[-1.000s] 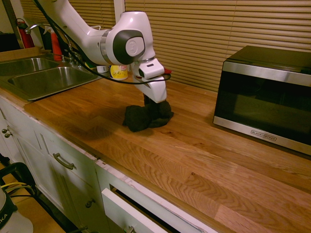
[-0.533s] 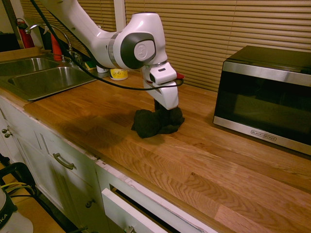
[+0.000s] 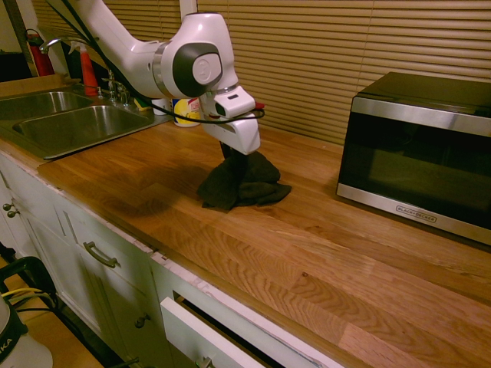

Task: Clear the spill

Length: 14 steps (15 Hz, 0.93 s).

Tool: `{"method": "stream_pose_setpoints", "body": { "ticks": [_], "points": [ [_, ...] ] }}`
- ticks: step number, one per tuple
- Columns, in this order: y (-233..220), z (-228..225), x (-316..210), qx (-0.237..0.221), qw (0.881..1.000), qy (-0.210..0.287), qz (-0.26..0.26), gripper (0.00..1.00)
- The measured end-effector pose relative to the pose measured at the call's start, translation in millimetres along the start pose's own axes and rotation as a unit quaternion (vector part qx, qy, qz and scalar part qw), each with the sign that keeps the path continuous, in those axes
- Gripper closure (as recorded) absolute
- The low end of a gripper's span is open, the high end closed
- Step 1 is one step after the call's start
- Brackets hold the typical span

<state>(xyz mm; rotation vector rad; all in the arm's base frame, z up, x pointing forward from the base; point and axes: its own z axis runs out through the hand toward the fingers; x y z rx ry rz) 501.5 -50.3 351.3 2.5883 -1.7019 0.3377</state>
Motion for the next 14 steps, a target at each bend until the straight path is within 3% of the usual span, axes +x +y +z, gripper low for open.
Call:
{"method": "stream_pose_setpoints", "body": {
  "ticks": [14],
  "points": [
    [-105.1, -55.2, -194.1, 0.022, 0.993, 0.012, -0.111, 1.0]
  ]
}}
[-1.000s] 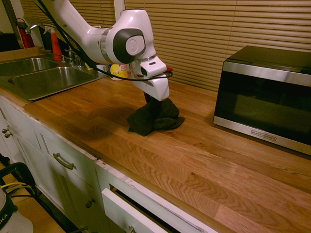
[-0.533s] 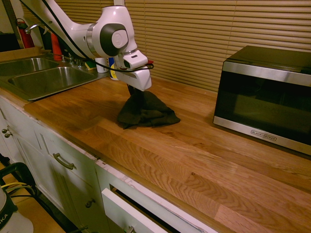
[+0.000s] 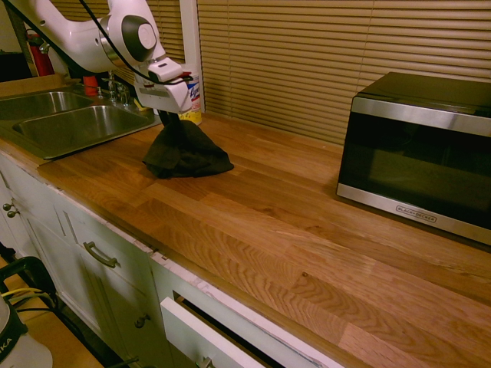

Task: Clear the spill

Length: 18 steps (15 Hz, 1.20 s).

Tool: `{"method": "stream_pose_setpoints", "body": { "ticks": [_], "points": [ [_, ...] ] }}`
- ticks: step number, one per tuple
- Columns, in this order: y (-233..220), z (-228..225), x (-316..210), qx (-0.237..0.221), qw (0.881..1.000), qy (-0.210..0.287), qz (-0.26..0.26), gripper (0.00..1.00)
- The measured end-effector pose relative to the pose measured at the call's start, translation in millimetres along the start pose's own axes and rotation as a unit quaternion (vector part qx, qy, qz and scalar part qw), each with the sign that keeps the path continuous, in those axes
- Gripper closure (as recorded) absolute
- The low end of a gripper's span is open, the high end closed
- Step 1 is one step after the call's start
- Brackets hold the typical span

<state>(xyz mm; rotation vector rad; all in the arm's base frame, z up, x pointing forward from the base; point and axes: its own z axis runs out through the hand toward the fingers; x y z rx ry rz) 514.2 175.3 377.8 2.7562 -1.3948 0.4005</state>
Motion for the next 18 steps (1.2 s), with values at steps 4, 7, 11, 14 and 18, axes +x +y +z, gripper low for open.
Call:
{"method": "stream_pose_setpoints", "body": {
  "ticks": [4, 7, 11, 14, 18],
  "points": [
    [-39.0, 1.3, -37.1, 0.002, 1.0, -0.003, -0.026, 1.0],
    [-61.8, -4.8, -59.3, 0.013, 0.999, -0.005, -0.035, 1.0],
    [-80.6, -1.5, -71.7, 0.019, 0.999, -0.01, -0.041, 0.0],
    [-85.9, 0.6, -71.1, 0.018, 0.999, -0.011, -0.04, 0.0],
    [-89.3, -2.7, -76.5, 0.014, 0.999, -0.011, -0.039, 0.0]
  ]
}}
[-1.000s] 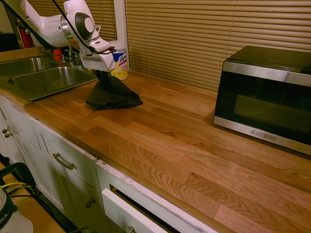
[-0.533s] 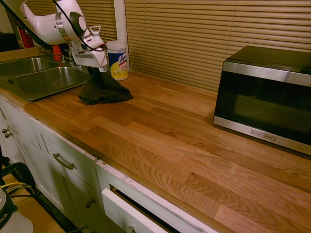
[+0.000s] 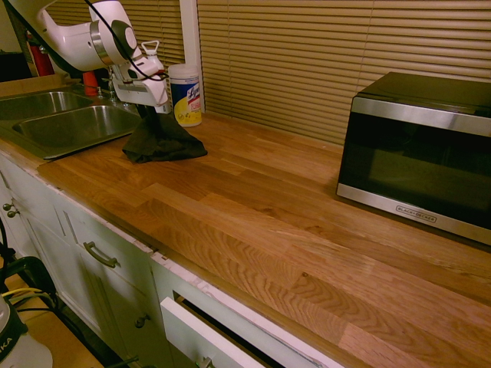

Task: Clear the spill

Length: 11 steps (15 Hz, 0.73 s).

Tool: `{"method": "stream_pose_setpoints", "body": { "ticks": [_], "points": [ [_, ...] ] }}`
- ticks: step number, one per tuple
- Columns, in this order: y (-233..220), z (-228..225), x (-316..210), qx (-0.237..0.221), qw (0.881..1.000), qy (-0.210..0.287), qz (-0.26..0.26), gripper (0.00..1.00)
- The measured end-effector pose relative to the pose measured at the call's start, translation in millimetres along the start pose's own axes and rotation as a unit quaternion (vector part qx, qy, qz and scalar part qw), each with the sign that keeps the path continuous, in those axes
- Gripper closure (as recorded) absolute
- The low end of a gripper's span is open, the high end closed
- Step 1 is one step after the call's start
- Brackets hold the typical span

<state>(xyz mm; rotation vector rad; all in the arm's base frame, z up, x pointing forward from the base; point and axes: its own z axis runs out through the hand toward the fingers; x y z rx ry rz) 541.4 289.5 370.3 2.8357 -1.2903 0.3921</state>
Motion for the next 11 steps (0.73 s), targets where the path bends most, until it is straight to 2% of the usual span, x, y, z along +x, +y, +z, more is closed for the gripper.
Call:
{"method": "stream_pose_setpoints", "body": {
  "ticks": [6, 11],
  "points": [
    [-6.2, -16.8, -11.3, -0.001, 1.0, 0.004, 0.008, 0.0],
    [0.1, -66.9, -30.4, 0.005, 0.999, 0.022, 0.024, 0.0]
  ]
}}
